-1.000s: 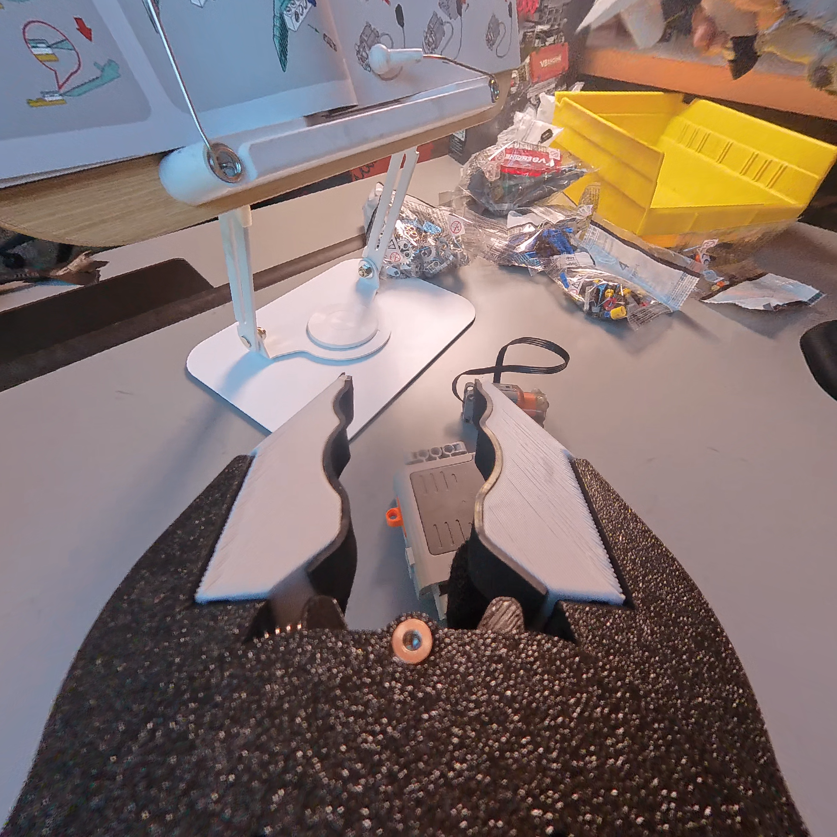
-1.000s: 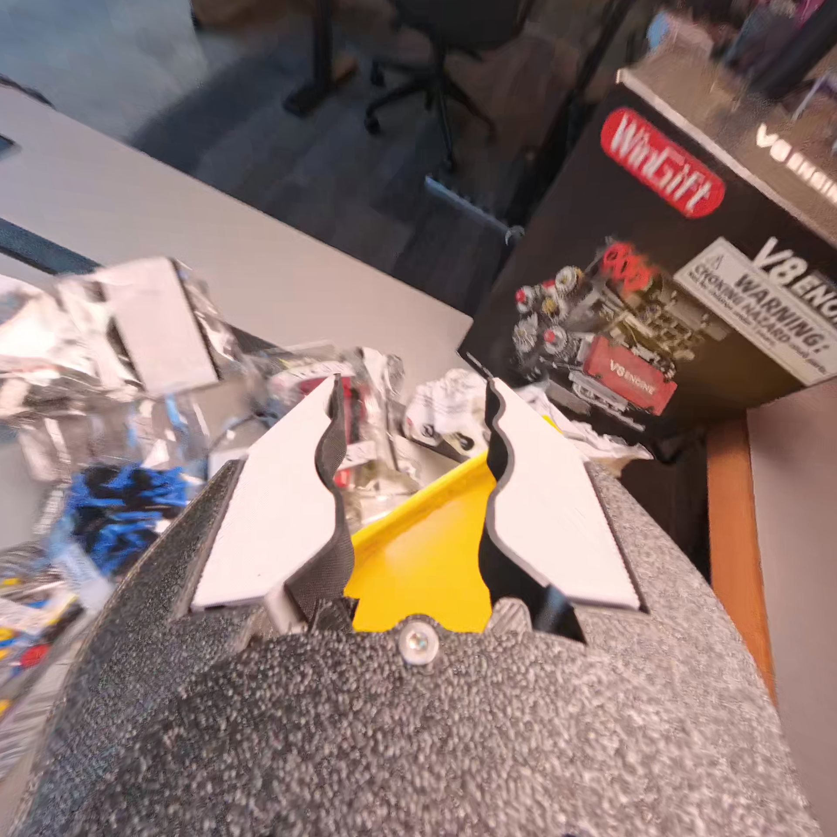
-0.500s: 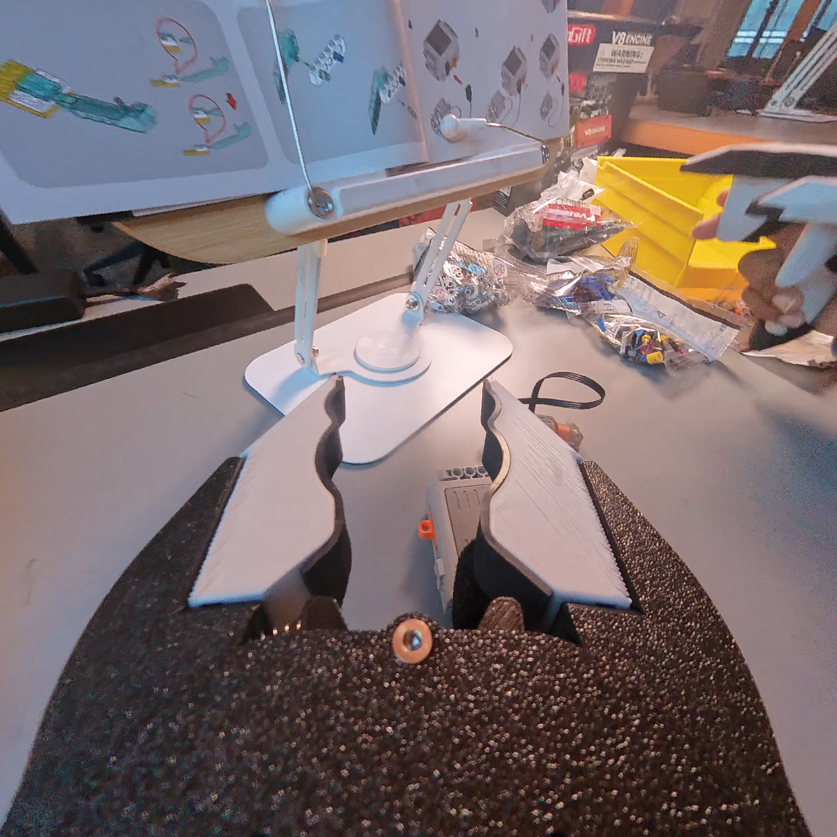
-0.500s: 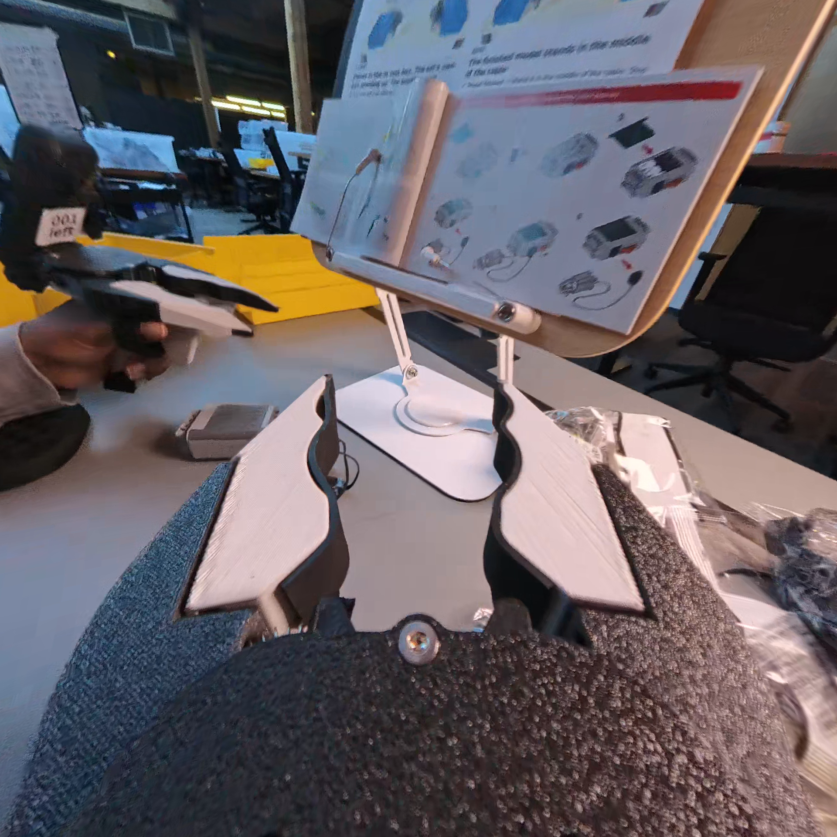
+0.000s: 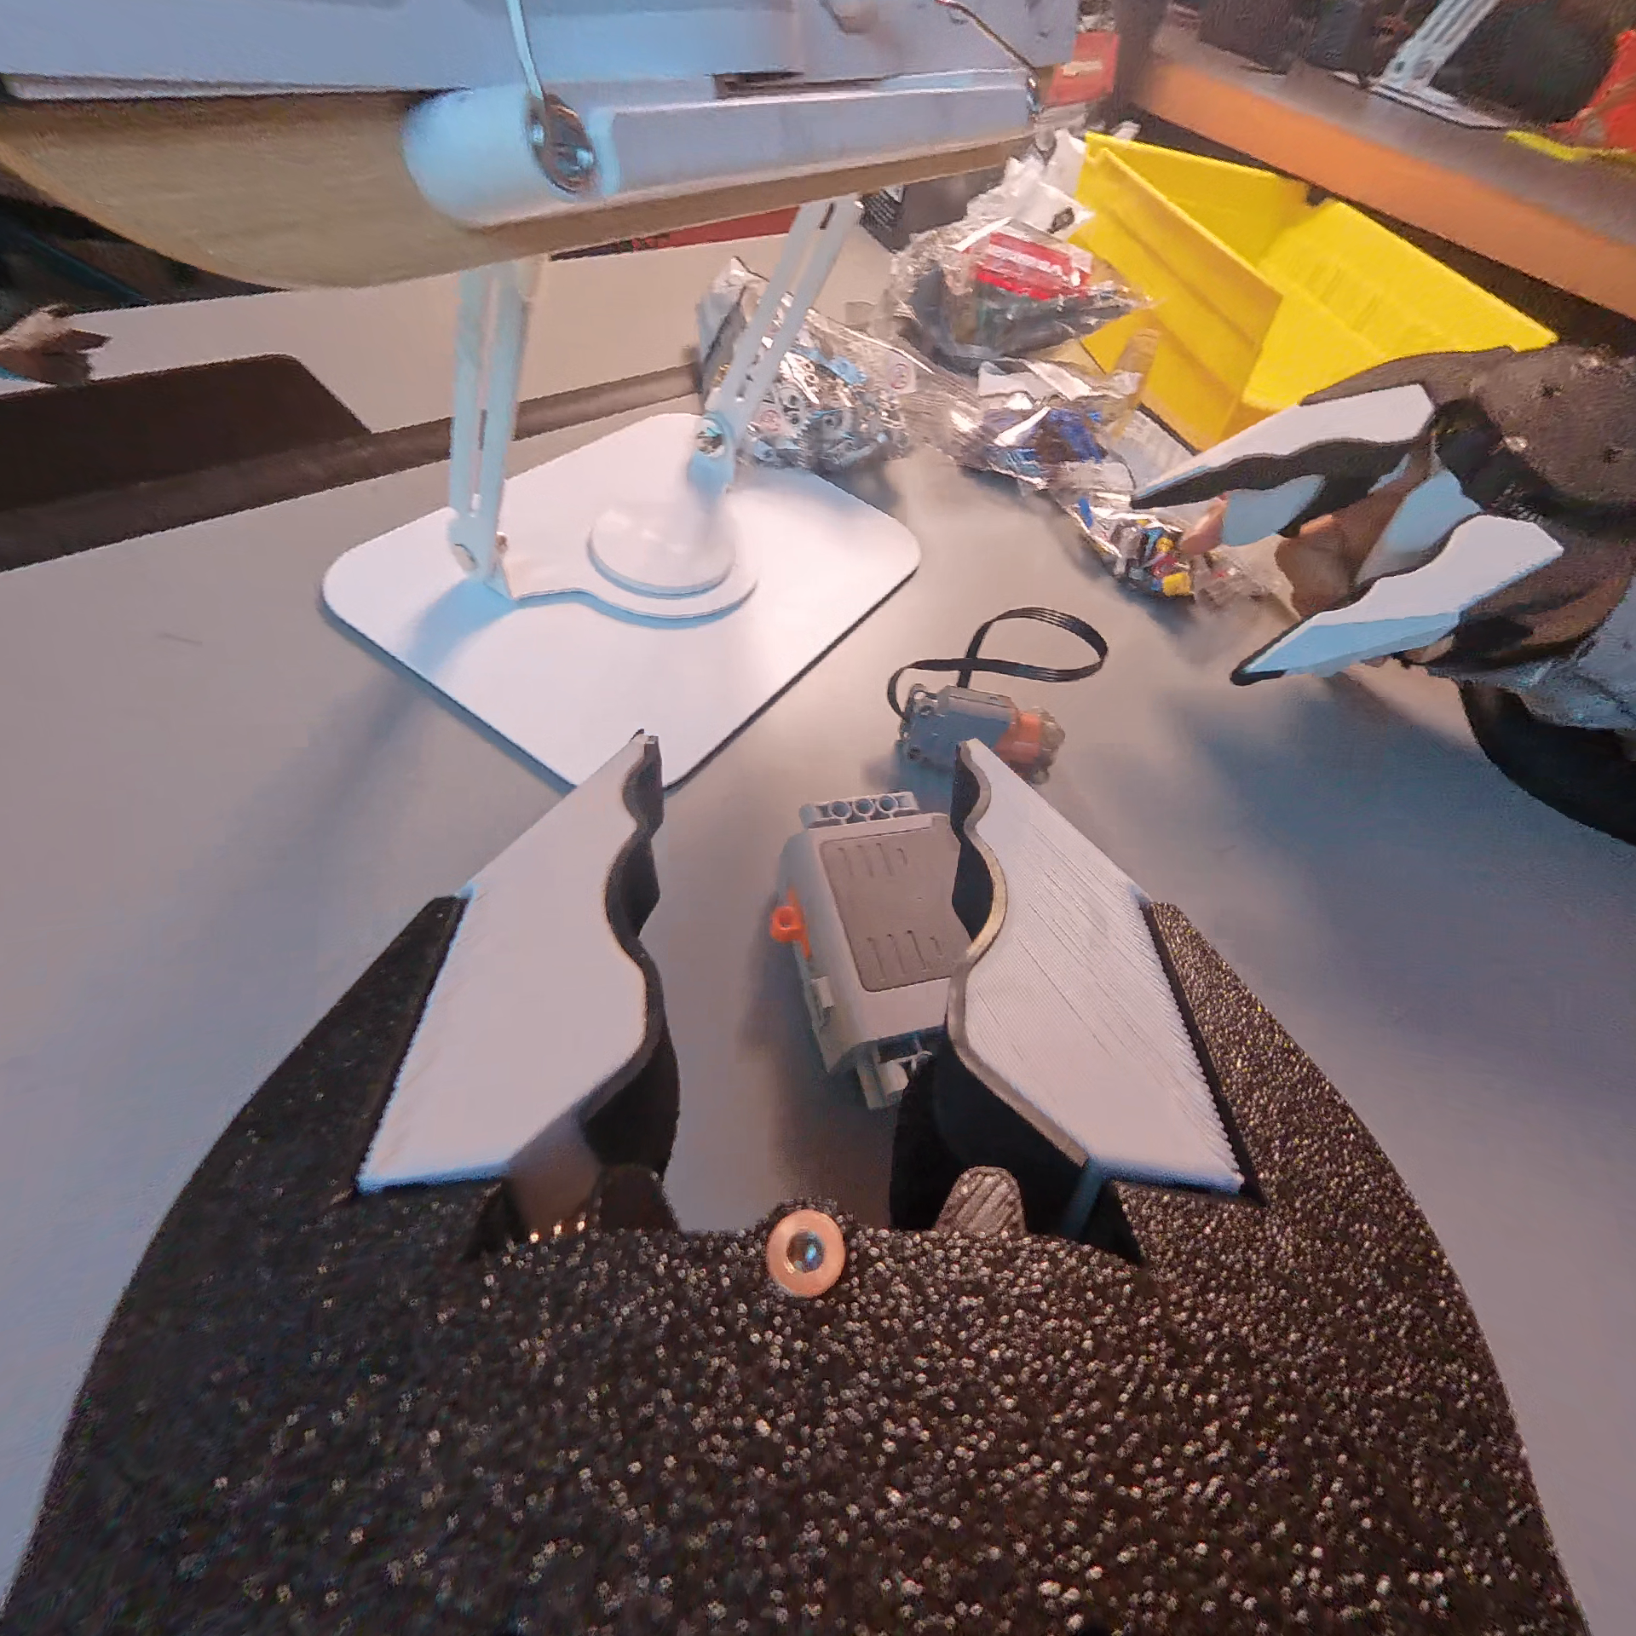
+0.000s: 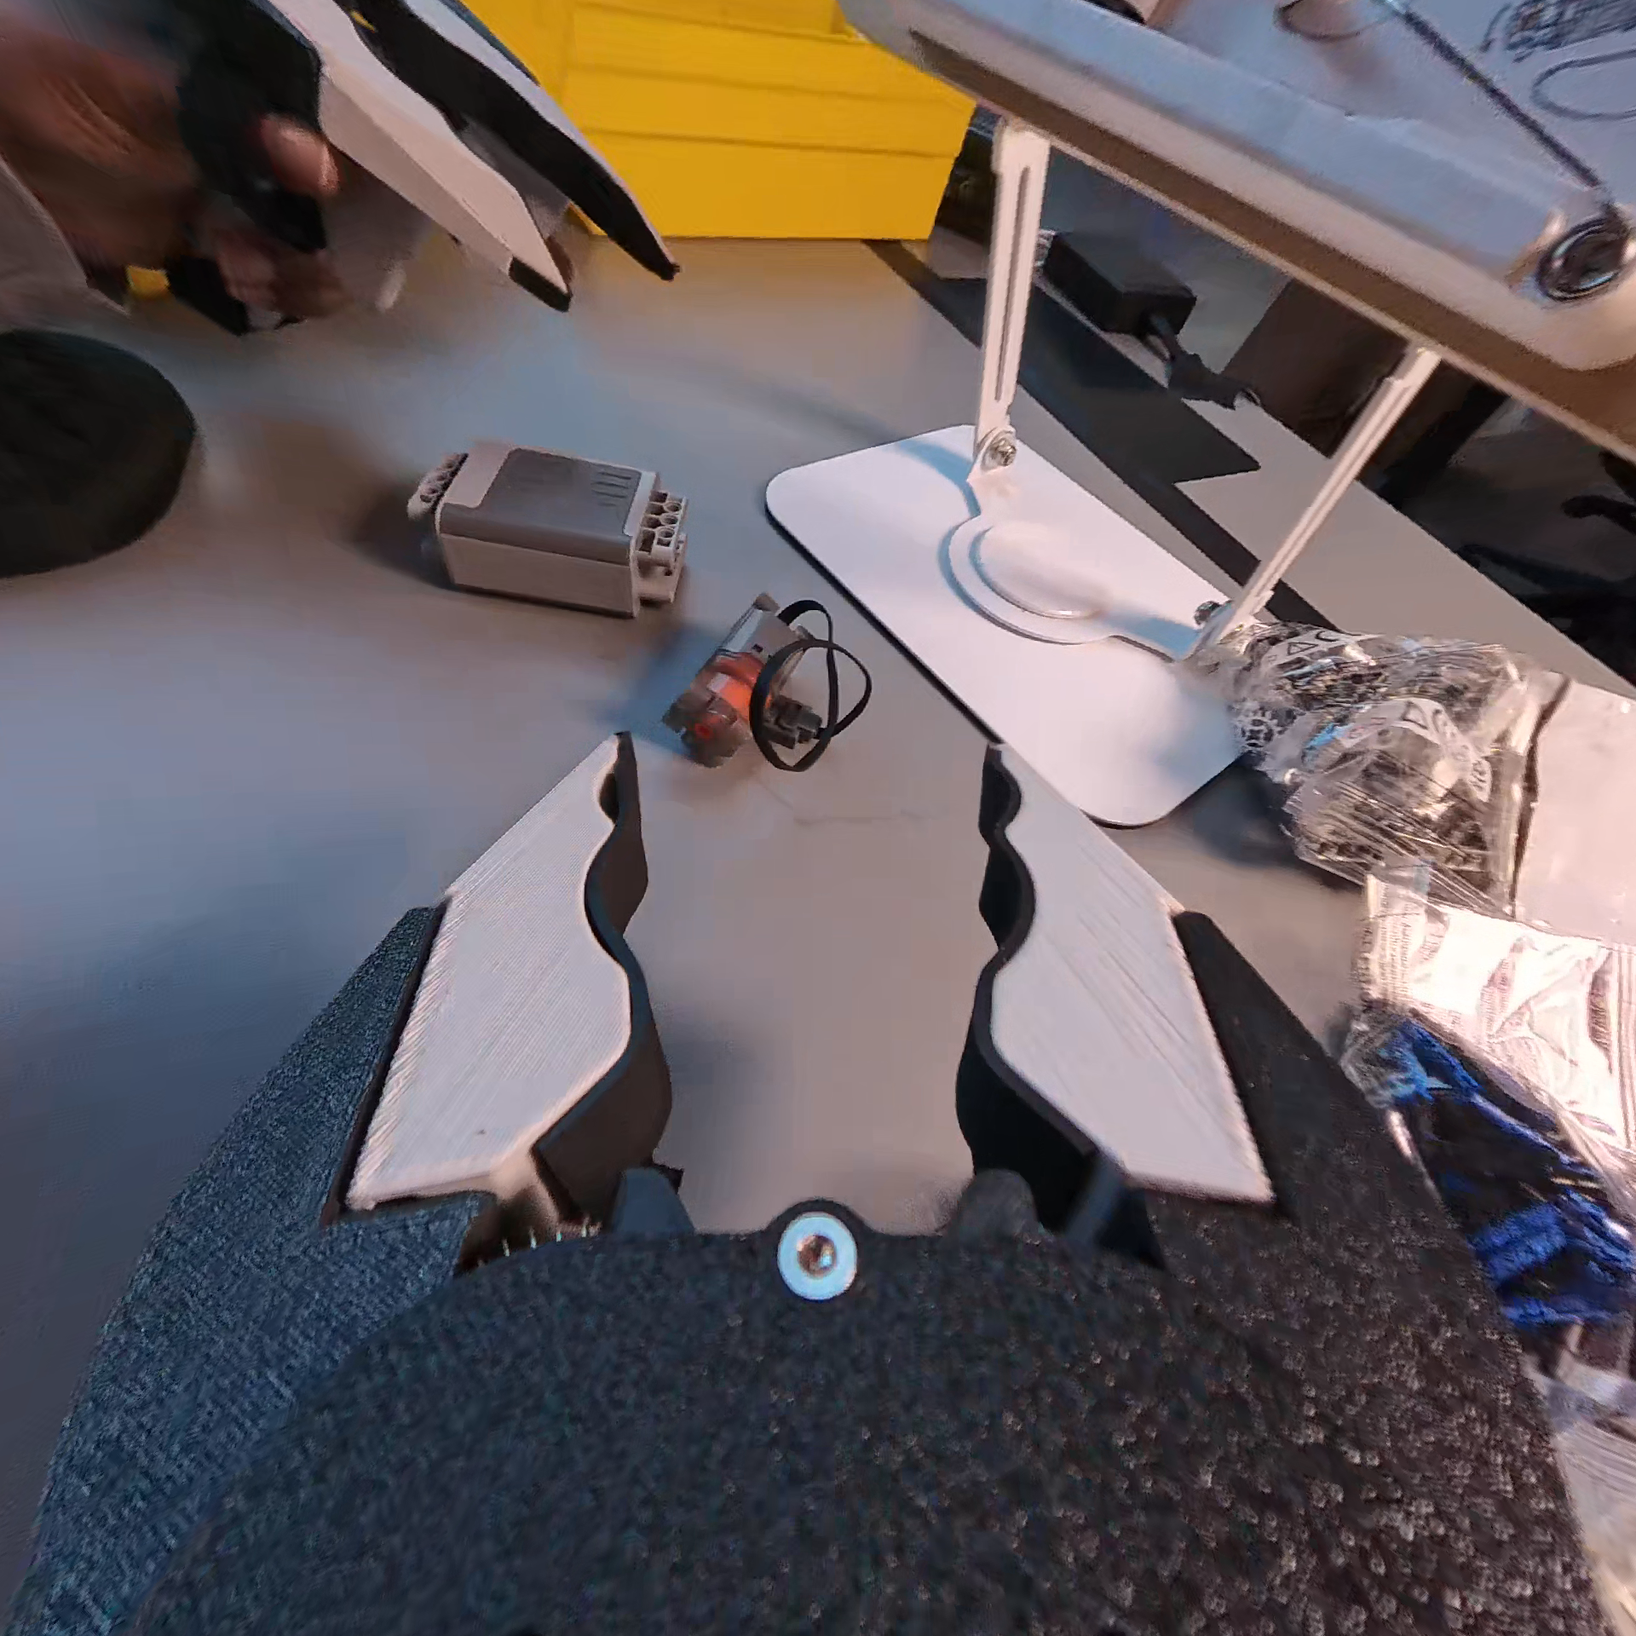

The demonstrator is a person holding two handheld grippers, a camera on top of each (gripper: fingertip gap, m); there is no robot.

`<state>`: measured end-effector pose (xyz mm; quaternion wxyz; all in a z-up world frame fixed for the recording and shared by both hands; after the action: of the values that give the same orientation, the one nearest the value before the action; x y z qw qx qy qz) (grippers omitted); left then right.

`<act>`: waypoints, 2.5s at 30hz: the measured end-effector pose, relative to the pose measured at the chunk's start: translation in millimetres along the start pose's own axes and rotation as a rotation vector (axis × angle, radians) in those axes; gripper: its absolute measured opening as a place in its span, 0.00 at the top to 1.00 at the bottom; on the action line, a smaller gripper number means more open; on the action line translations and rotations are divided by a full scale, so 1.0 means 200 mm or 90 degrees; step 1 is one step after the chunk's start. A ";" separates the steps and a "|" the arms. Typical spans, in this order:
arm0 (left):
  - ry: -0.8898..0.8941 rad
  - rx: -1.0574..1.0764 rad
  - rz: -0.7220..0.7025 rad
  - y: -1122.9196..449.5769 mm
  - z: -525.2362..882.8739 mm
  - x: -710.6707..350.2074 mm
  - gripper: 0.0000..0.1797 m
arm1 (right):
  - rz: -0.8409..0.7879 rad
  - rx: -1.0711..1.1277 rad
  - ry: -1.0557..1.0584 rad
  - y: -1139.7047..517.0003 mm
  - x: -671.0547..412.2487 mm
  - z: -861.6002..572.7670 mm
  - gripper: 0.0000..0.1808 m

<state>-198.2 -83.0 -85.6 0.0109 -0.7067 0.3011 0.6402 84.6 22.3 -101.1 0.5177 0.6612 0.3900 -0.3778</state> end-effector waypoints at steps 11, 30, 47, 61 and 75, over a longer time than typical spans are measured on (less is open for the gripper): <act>-0.049 0.056 0.210 -0.12 -0.12 0.12 0.51 | 0.041 0.023 0.027 -0.01 0.03 0.01 0.60; -0.200 0.204 0.206 -0.26 -0.47 0.15 0.75 | 0.054 -0.177 0.094 -0.05 -0.01 0.26 0.66; -0.261 0.299 0.343 -0.20 -0.50 0.27 0.65 | 0.107 -0.172 0.434 -0.14 0.00 0.51 0.71; -0.245 0.297 0.336 -0.23 -0.49 0.26 0.66 | 0.182 -0.159 0.547 -0.16 -0.05 0.55 0.76; -0.238 0.295 0.347 -0.22 -0.49 0.26 0.67 | 0.148 -0.150 0.559 -0.09 -0.05 0.58 0.90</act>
<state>-91.1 -107.1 -132.6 0.0544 -0.4508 0.6069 0.6524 51.9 -89.3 -119.5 0.4141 0.7347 0.5355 0.0451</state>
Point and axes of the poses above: each gripper's, where its closed fingertips meet, y back along the fingers, x out of its underside, z = x × y across the jaws, the point moved 9 cm from there along y, back along the fingers
